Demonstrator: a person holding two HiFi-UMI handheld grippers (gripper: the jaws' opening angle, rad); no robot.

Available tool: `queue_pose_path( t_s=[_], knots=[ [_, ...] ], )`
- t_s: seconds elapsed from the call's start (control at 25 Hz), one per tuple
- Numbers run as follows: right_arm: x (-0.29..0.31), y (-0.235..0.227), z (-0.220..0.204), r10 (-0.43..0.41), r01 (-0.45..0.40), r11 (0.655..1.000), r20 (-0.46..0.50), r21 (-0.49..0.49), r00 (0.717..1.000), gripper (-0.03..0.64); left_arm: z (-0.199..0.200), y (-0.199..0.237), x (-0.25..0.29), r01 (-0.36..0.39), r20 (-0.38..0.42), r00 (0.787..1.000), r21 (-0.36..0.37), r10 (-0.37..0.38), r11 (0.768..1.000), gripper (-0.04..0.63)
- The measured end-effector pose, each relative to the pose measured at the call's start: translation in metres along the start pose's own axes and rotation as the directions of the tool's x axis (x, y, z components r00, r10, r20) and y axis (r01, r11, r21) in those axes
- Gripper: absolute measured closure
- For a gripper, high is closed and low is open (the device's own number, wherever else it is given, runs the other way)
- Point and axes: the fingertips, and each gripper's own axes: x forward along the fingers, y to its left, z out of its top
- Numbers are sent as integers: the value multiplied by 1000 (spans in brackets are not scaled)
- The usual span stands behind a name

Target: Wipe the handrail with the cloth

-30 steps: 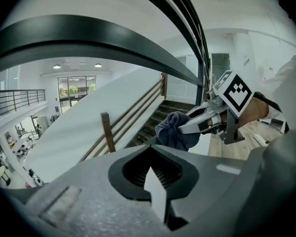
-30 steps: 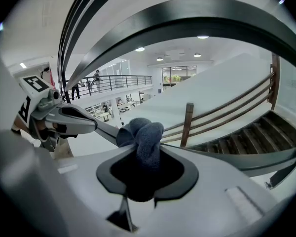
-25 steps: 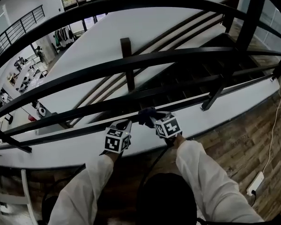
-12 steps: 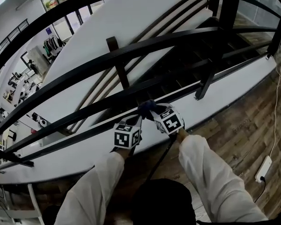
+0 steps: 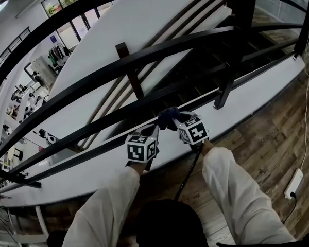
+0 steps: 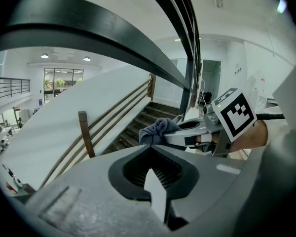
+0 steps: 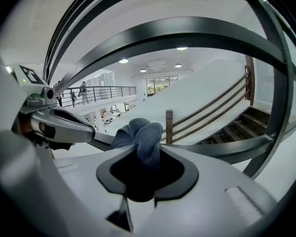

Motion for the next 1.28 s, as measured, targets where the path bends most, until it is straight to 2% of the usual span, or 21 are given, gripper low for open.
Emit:
queue_pose_path(
  t_s=[0.56,0.92,1.28],
  knots=[
    [-27,-95,-3,-128,125,991,49,44,991,525,8,-37,35,66,0,998,-1,-66,998,597],
    [-38,-136,-8,-143,132,979,63,153,988,525,26,-54,53,87,-3,996,-20,-87,996,597],
    [-56,-193,-14,-225,198,950,86,243,971,525,45,-83,79,120,14,993,-23,-120,992,597]
  ],
)
